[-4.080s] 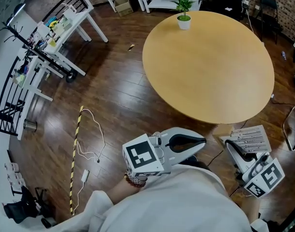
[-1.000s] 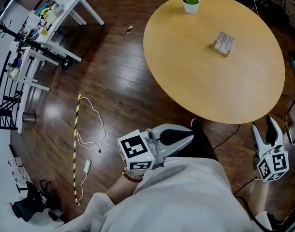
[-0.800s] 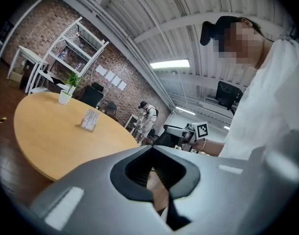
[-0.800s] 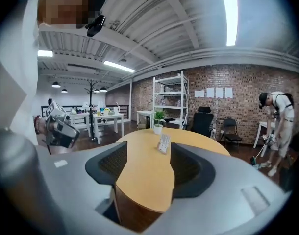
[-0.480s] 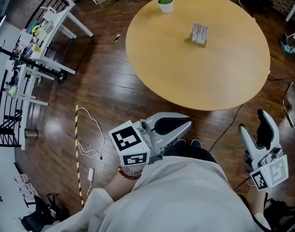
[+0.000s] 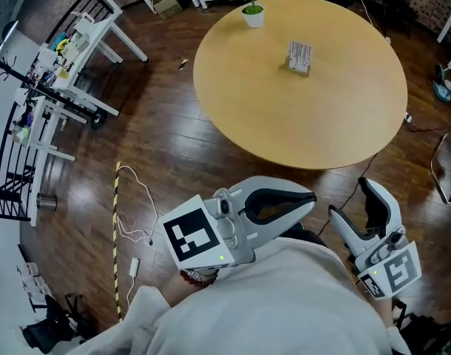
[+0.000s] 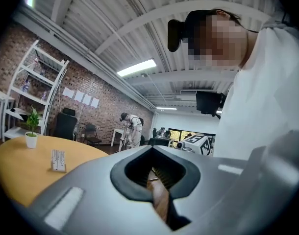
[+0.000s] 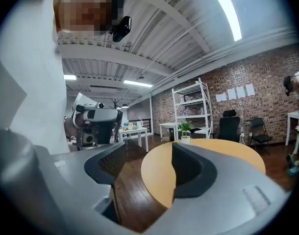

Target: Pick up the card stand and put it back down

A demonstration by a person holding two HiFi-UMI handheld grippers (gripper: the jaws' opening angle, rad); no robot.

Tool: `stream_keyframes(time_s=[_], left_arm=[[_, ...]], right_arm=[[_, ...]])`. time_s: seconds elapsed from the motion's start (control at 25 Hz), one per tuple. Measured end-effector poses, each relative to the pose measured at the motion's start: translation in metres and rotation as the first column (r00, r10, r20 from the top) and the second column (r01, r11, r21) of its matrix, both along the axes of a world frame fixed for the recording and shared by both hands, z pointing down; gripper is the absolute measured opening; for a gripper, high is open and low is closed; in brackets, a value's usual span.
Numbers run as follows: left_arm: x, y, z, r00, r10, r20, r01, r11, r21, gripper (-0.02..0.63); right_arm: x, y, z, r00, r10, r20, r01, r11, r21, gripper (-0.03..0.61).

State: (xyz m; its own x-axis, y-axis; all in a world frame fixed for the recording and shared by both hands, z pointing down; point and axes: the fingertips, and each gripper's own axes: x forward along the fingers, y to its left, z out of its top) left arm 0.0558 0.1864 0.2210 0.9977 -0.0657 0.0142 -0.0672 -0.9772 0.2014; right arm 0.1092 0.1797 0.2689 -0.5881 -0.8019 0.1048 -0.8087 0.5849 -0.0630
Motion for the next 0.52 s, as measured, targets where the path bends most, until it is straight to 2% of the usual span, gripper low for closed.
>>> stream_keyframes(time_s=[0.16,0.36,0.52], left_arm=[[-0.004,0.01,-0.001,1.0,-0.008,-0.018,0.008,1.0,-0.003,-0.006],[-0.009,0.01,-0.006,0.998,-0.053,-0.041,0.053,0.999,0.004,-0.006],[-0.013,0.016,-0.009,0.997,-0.044,-0.056,0.043,0.999,-0.014,-0.006]], right_arm=[[-0.012,0.007,-0.008,0.999,-0.042,0.002,0.041,0.999,0.022,0.284],[-0.014,0.014,-0.011,0.999,-0.044,0.003,0.044,0.999,0.024,0.276],[-0.02,0.021,-0.015,0.998,-0.058,0.0,0.058,0.998,0.031,0.276]])
